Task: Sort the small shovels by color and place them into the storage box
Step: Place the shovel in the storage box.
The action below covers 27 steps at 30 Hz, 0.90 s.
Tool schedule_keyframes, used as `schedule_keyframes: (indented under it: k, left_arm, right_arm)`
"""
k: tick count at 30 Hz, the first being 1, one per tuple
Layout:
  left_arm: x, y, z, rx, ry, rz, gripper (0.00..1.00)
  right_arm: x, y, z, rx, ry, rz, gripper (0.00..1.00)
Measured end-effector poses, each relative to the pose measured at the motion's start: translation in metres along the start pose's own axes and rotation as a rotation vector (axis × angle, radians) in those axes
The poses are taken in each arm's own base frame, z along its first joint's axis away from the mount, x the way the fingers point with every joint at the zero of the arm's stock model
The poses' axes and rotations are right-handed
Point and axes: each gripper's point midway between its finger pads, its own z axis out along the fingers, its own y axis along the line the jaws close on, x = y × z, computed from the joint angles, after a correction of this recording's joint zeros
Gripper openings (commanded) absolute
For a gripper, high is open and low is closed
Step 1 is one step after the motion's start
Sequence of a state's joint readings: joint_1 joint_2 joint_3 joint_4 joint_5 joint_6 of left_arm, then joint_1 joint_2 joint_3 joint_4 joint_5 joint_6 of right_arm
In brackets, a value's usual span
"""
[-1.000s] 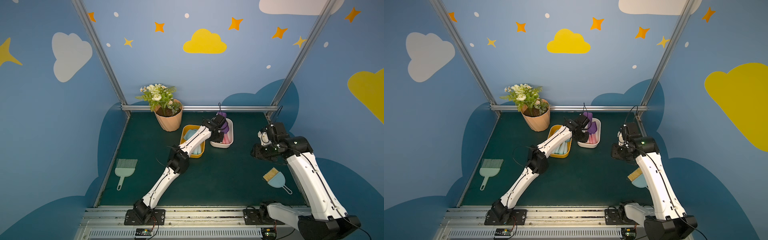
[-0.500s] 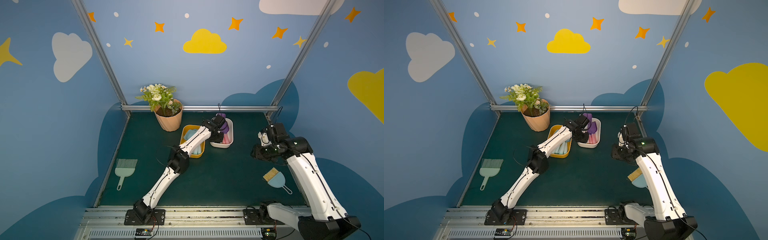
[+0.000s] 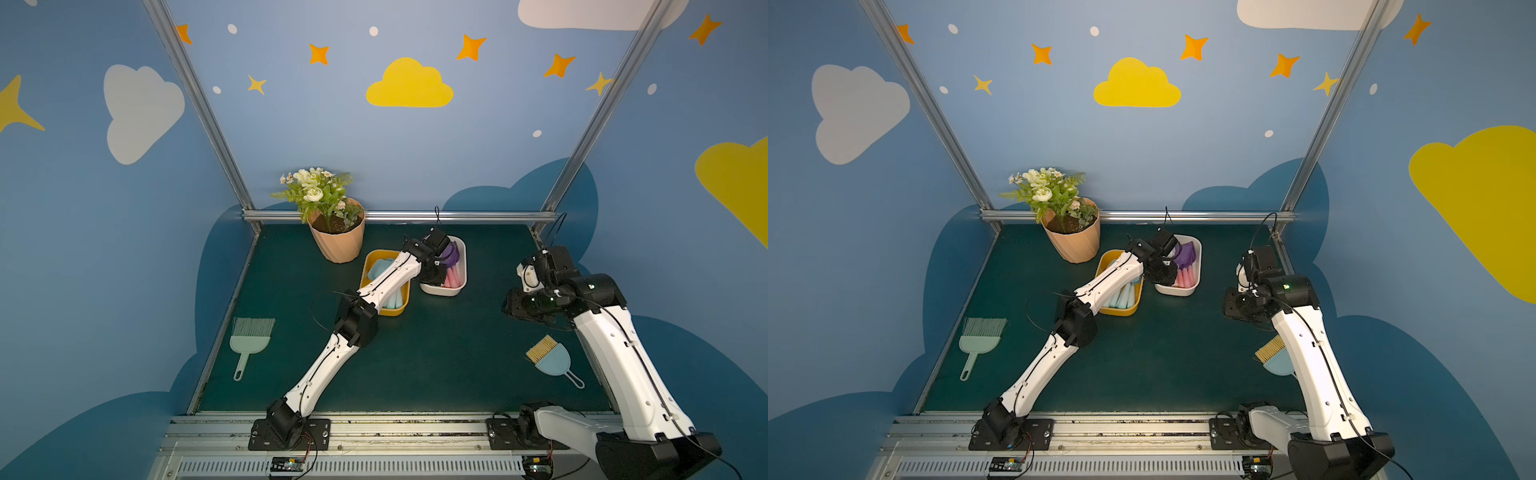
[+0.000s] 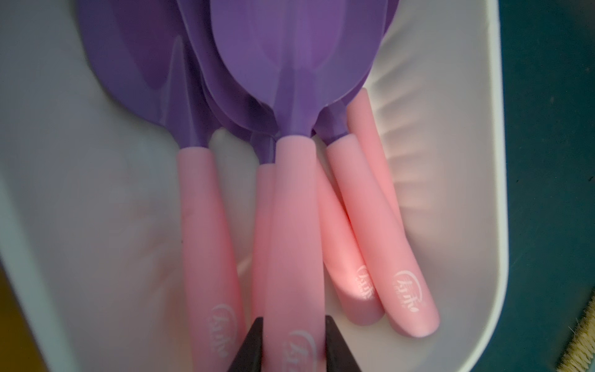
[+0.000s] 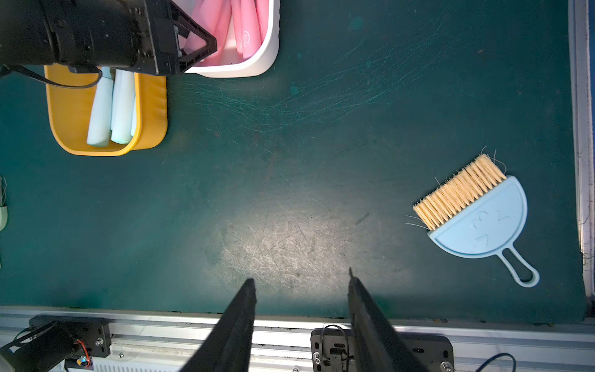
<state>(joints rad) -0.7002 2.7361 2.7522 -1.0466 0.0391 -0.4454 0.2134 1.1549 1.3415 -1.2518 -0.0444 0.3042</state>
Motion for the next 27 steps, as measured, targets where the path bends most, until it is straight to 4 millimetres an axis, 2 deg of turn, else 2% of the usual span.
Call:
schedule_keyframes:
  k: [5,17,20,24,27]
  left_arm:
    - [0.0,0.0,0.0,0.0,0.0,0.0,0.13]
    - [0.0,-0.002,0.0,-0.005,-0.008,0.009,0.27]
    - [-0.001,-0.004,-0.002,-0.01,-0.014,0.023,0.34]
    - [-0.001,-0.005,-0.015,-0.041,-0.023,0.055,0.44]
    - [-0.007,-0.009,-0.039,-0.064,-0.06,0.1,0.48]
  right_arm:
    - [0.0,-0.001,0.0,0.001,-0.001,-0.002,0.48]
    - [0.0,-0.001,0.0,0.001,-0.001,-0.004,0.48]
    - [0.0,-0.001,0.0,0.003,-0.001,-0.004,0.48]
    - [-0.004,-0.001,-0.007,0.008,-0.015,-0.009,0.48]
    - [-0.011,0.0,-0.017,0.013,-0.043,-0.012,0.48]
